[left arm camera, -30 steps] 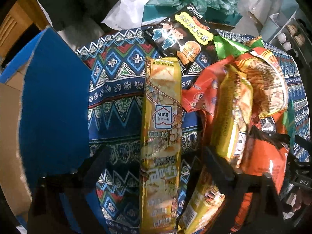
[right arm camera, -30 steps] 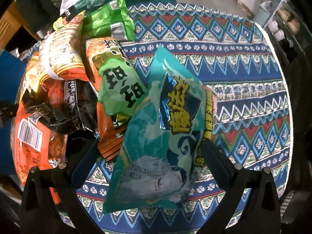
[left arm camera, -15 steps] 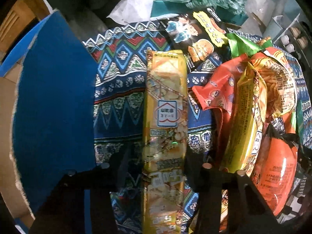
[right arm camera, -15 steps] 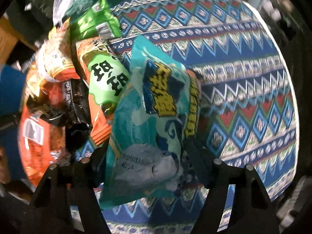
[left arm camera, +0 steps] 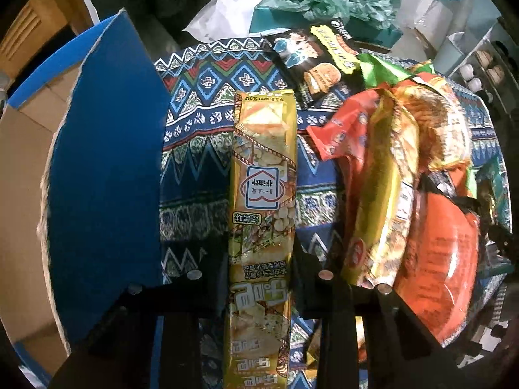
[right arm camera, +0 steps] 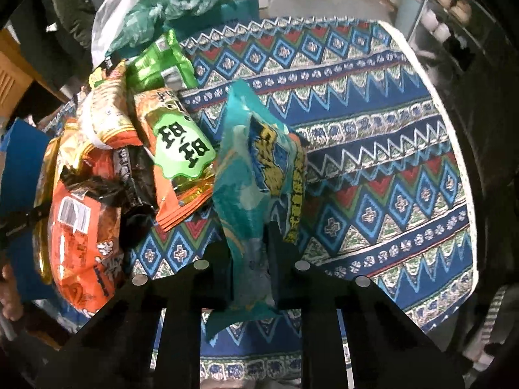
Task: Organize snacks
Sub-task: 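Grasp the teal snack bag with the right tool while the left tool grasps a long yellow bar, then carry the teal bag and yellow bar into the cardboard box and open both tools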
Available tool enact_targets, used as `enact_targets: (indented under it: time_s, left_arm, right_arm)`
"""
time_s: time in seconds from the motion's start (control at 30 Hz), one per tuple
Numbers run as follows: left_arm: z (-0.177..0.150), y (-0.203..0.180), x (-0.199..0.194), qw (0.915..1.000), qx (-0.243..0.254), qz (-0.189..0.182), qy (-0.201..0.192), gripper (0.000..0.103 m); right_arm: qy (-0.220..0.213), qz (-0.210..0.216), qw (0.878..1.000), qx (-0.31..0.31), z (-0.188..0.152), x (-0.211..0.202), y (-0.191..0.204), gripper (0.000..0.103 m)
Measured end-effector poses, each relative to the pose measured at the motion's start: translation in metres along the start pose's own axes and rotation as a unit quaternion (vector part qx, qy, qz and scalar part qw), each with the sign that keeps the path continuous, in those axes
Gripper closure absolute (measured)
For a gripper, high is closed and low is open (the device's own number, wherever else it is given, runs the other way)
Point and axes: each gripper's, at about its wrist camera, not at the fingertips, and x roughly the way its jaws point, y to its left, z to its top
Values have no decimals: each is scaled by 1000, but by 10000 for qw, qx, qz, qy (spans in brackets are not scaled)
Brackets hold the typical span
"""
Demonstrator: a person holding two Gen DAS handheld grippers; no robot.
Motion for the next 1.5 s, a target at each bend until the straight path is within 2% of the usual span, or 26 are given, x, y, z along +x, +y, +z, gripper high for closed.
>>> enact_targets:
  time_s: [0.37, 0.7, 1.1, 1.5]
  left_arm:
    - [-5, 3, -42, 9991, -57, -184, -370, 71]
    - [-13, 14, -78, 9969, -94, -353, -691, 71]
    - [-24, 41, -120, 9933, -284, -497, -1006, 71]
    - [-29, 90, -148, 9884, -670, -508, -1261, 71]
  right_arm:
    - [-393, -98, 9991, -156, -11, -49, 27, 92]
    - [-780, 168, 9958, -455, -7, -89, 59, 92]
    - [-1080, 666, 9858, -1100, -3, -124, 132, 92]
    - [-1057, 1210, 9721, -1707, 0, -131, 226, 92]
